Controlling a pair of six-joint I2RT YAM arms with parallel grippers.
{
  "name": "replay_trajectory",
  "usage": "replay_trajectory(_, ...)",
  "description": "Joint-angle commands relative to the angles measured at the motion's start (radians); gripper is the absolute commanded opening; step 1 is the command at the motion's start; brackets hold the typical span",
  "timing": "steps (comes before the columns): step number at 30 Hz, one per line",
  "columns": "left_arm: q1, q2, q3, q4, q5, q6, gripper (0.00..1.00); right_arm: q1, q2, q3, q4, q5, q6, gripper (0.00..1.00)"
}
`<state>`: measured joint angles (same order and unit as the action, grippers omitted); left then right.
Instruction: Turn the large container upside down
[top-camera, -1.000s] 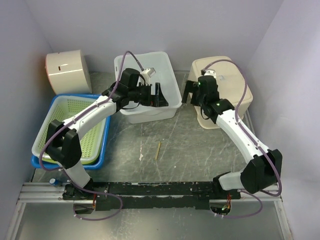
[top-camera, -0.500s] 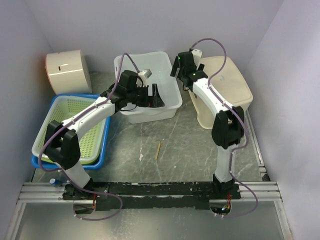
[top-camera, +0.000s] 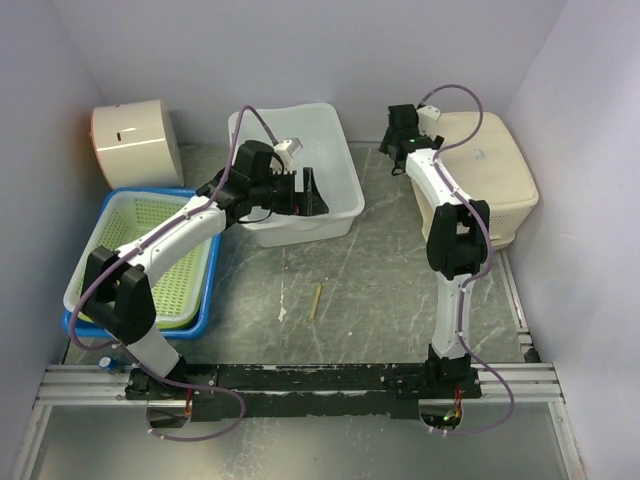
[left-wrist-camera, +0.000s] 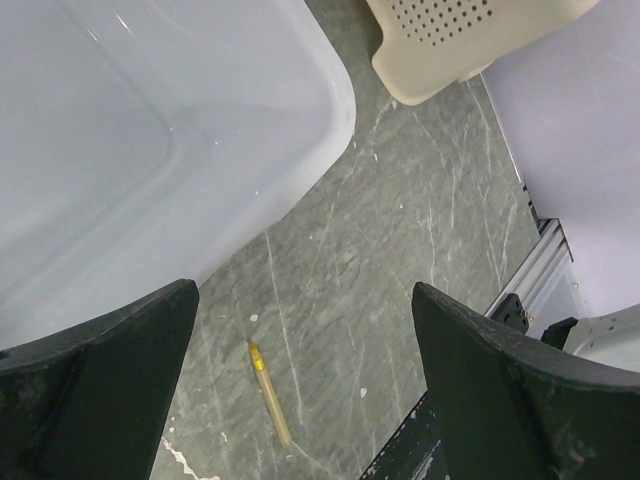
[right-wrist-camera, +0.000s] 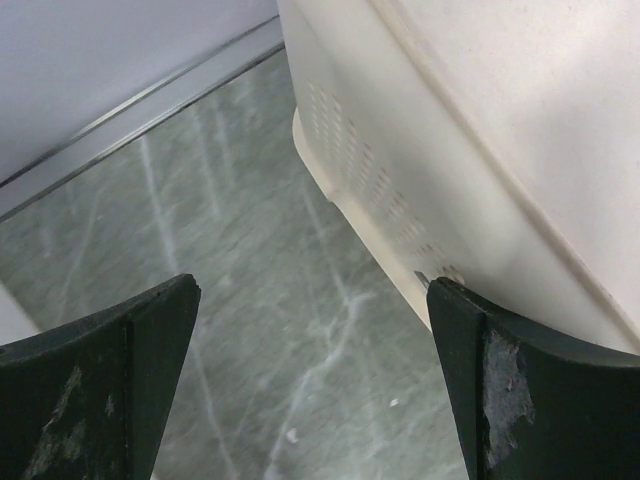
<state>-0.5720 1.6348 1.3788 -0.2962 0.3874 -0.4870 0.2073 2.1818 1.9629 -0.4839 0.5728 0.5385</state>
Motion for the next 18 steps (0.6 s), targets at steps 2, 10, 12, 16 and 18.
replay_trajectory(2, -0.044, 0.011, 0.017, 0.019, 0.028, 0.015, 0.99, -0.042, -0.022, 0.012, 0.003, -0.015, -0.047, 1.0)
replay_trajectory(10, -0.107, 0.089, 0.085, -0.008, 0.019, 0.095, 1.0, -0.011, -0.252, -0.142, 0.079, -0.306, -0.085, 1.0)
replay_trajectory(12, -0.116, 0.115, 0.094, -0.026, 0.027, 0.116, 1.0, 0.0, -0.329, -0.216, 0.116, -0.367, -0.091, 1.0)
replay_trajectory(16, -0.144, 0.164, 0.078, -0.071, 0.039, 0.183, 1.0, 0.003, -0.462, -0.366, 0.17, -0.445, -0.084, 1.0)
replay_trajectory(18, -0.15, 0.172, 0.053, -0.105, 0.041, 0.193, 1.0, 0.003, -0.521, -0.43, 0.175, -0.462, -0.083, 1.0)
